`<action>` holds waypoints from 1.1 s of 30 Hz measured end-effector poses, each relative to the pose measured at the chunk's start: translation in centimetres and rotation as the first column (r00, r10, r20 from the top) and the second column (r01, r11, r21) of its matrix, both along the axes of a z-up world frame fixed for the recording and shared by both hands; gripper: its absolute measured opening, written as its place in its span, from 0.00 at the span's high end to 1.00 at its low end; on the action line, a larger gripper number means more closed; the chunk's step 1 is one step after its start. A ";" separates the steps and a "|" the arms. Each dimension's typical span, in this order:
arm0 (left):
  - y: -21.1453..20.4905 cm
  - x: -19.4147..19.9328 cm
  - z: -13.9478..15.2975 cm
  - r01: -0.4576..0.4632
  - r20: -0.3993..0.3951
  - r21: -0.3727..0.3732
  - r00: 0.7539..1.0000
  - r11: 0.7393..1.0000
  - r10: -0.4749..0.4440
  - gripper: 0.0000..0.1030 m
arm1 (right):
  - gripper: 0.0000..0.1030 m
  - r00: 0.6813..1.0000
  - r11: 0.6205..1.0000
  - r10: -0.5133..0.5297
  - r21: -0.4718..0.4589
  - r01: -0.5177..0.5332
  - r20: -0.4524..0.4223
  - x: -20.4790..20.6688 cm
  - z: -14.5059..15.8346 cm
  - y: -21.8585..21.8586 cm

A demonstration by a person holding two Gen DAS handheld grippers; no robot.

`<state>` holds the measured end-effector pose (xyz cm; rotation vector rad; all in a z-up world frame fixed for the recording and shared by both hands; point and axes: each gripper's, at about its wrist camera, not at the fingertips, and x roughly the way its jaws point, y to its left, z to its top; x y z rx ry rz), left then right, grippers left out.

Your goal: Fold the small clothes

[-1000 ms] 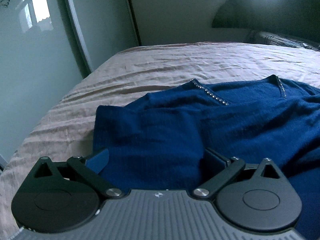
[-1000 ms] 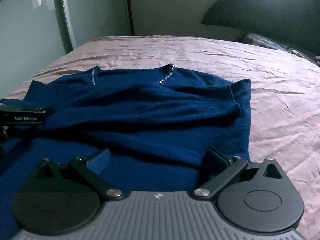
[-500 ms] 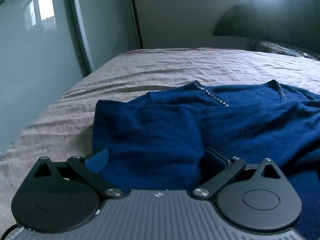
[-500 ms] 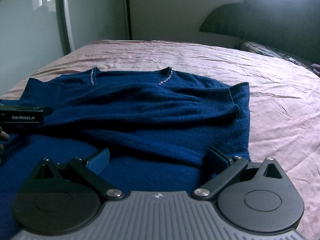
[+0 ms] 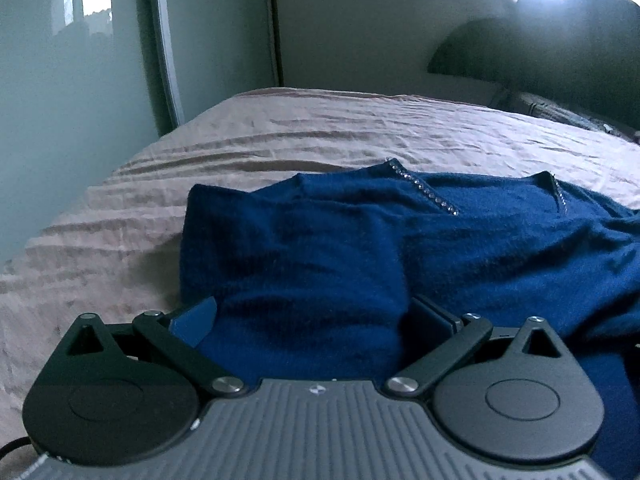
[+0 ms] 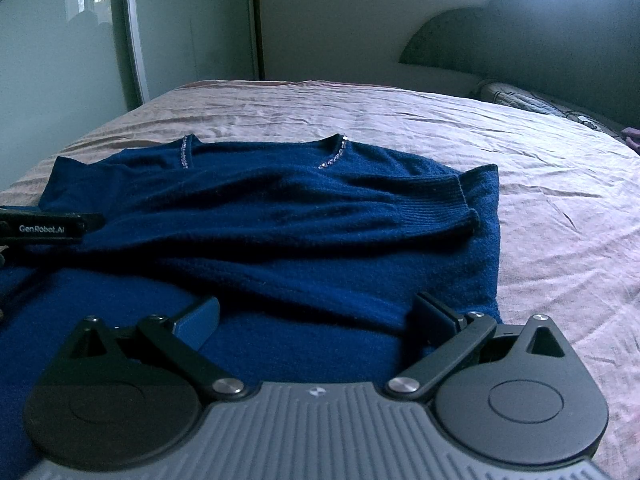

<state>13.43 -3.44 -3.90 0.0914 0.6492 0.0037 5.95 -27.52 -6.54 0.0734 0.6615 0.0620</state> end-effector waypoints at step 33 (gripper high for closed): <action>0.1 0.0 -0.1 -0.003 -0.004 -0.014 1.000 1.000 0.003 0.00 | 0.00 1.000 1.000 0.000 0.000 0.000 0.000 0.0 0.0 0.0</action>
